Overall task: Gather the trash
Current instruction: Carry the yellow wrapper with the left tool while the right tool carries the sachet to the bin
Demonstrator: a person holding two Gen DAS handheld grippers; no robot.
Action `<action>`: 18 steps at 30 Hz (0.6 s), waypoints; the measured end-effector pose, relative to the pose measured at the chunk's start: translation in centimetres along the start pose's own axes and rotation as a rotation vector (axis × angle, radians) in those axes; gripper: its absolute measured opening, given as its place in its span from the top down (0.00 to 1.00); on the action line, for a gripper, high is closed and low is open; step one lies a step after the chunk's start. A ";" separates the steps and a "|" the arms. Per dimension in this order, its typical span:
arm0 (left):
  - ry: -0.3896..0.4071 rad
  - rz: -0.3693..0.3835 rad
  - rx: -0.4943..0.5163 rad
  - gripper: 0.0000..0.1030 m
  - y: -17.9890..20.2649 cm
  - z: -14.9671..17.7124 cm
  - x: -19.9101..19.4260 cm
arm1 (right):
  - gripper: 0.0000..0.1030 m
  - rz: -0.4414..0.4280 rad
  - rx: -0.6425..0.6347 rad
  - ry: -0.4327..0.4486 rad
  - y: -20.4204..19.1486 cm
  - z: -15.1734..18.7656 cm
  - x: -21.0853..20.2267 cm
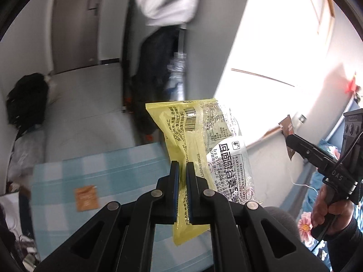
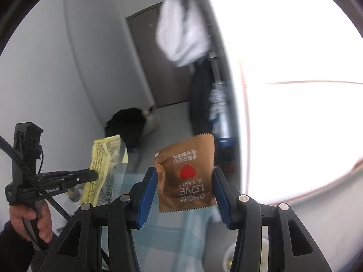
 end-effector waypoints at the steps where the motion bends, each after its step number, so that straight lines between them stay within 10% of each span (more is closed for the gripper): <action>1: -0.006 0.008 0.009 0.98 0.6 -0.2 0.5 | 0.53 0.017 0.014 0.004 1.1 0.2 -0.6; 18: -0.269 0.129 0.099 0.98 8.6 1.6 13.9 | 0.53 0.195 0.292 -0.077 15.2 9.1 -2.0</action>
Point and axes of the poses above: each gripper's, at about its wrist camera, not at the fingertips, and x roughly the way its jaws point, y to its right, z to its underside, the point moved 3 cm from there along x, roughly the way its jaws point, and after that the axes turned 5 degrees about -x, right-handed, at the moved point
